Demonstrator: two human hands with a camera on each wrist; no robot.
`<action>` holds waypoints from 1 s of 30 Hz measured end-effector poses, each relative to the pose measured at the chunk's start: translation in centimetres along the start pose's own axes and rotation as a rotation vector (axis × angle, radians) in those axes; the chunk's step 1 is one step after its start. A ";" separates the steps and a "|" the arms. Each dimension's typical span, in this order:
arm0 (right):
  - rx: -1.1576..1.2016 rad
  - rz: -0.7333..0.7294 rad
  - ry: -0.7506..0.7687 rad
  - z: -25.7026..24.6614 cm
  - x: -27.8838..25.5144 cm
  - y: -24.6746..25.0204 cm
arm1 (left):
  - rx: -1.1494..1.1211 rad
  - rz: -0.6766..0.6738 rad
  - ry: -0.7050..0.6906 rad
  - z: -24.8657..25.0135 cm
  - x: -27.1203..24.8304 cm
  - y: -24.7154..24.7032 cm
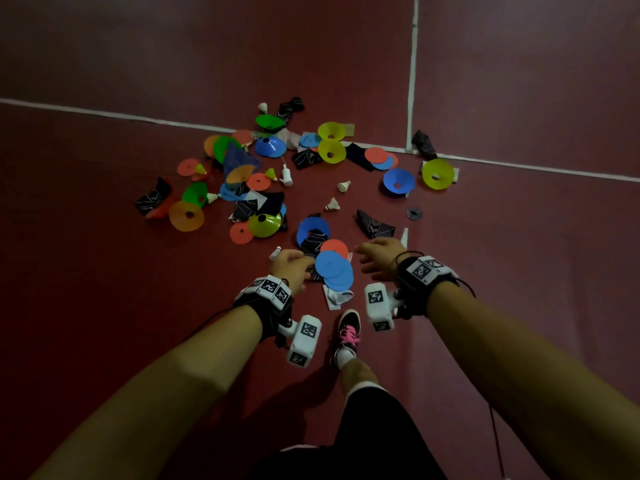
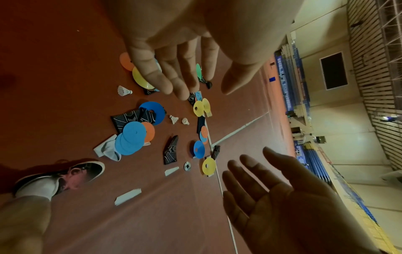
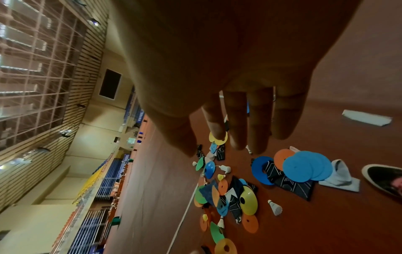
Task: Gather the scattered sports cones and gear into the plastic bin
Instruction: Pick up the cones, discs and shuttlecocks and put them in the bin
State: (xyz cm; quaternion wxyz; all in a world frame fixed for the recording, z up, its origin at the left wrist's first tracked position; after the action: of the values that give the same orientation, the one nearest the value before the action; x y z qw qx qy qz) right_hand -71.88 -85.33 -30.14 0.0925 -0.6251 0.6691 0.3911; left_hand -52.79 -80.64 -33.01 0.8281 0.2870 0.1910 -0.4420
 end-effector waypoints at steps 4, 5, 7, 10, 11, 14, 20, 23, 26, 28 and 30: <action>-0.009 -0.006 -0.059 -5.1 9.5 -0.4 | -0.032 0.053 0.081 5.7 7.0 -4.0; -0.022 -0.011 -0.084 -6.2 11.6 -0.4 | -0.054 0.065 0.104 7.2 8.6 -4.7; -0.033 0.008 -0.131 -8.2 15.2 -0.4 | -0.077 0.089 0.149 9.5 11.7 -6.1; -0.051 -0.011 -0.154 -10.2 19.6 -1.3 | -0.080 0.107 0.177 11.5 15.4 -7.7; -0.070 -0.022 -0.151 -10.5 21.1 -1.8 | -0.079 0.114 0.180 11.8 16.6 -8.3; -0.143 -0.039 -0.145 -9.9 26.0 -4.0 | -0.045 0.111 0.213 10.8 20.9 -10.5; -0.231 -0.009 -0.245 -0.7 37.0 -10.3 | 0.057 0.074 0.261 2.9 31.8 -16.6; -0.240 -0.018 -0.316 5.4 42.8 -14.2 | 0.086 0.044 0.266 -2.1 37.8 -20.5; -0.282 -0.041 -0.360 11.1 48.8 -18.5 | 0.091 -0.011 0.257 -7.0 43.3 -24.8; -0.287 -0.025 -0.357 15.0 53.2 -21.7 | 0.117 -0.056 0.190 -10.1 46.9 -27.8; -0.326 0.014 -0.311 18.5 57.5 -24.5 | 0.170 -0.118 0.060 -12.4 50.3 -30.3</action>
State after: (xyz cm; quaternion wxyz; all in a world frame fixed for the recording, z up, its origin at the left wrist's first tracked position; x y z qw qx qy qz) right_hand -67.98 -115.30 -87.87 0.0893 -0.5593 0.5792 0.5863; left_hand -52.07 -117.43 -80.48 0.7671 0.3577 0.1942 -0.4959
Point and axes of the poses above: each hand's wrist, its own x-axis towards the middle knuckle, its own y-axis out of the back of the hand, z = x × y, the point moved 2 cm from there along x, towards the middle knuckle, and after that the axes turned 14 degrees about z, right-handed, at the moved point
